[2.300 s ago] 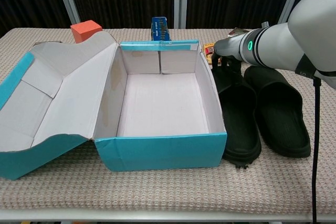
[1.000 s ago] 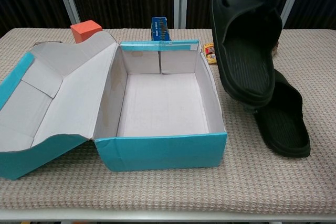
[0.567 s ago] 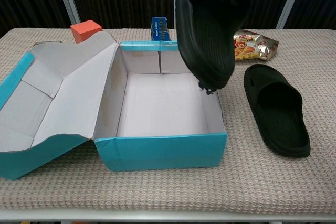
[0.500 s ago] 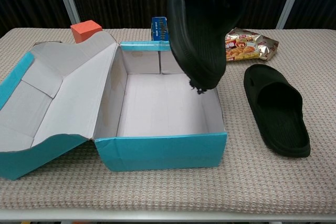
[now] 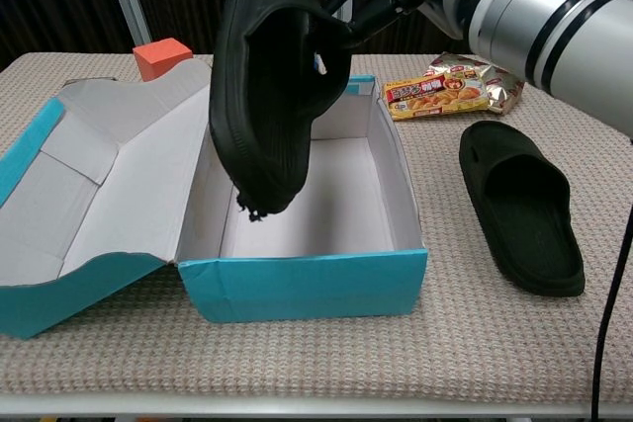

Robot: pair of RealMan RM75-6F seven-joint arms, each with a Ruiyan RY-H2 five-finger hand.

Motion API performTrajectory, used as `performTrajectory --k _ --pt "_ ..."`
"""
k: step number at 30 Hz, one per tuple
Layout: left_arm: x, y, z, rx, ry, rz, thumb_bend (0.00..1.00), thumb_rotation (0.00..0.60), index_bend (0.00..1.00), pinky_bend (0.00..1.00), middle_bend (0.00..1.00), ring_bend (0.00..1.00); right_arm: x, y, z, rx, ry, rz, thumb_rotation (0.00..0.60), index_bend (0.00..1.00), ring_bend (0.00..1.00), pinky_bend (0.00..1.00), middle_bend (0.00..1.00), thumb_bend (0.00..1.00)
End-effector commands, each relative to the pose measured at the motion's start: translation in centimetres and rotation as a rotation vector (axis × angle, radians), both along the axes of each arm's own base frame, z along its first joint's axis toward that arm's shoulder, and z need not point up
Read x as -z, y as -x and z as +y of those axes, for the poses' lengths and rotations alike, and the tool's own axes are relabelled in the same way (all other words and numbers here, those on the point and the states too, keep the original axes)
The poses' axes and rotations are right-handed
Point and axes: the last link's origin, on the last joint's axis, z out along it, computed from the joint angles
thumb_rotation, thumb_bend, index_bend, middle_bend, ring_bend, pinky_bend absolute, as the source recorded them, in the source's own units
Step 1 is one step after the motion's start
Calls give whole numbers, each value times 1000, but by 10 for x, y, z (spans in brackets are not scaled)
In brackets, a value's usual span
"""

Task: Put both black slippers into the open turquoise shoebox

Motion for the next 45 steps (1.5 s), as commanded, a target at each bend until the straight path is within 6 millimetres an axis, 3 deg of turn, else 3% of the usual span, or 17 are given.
performTrajectory --k 1,14,27,45 --pt "0 2 1 0 -6 -5 261 600 240 248 222 134 20 -4 -1 -55 22 -2 600 644 343 498 544 166" --pt "-3 9 4 -12 -9 1 261 600 240 249 224 134 58 -13 -17 -25 -35 -58 600 645 343 498 545 164" --pt "-5 17 2 -20 -12 -7 261 600 240 248 224 134 91 -15 -20 13 -84 -30 600 645 343 501 545 163" --pt "-3 20 3 -26 -5 -11 261 600 240 248 226 134 104 0 -28 31 -103 73 600 645 343 501 545 160"
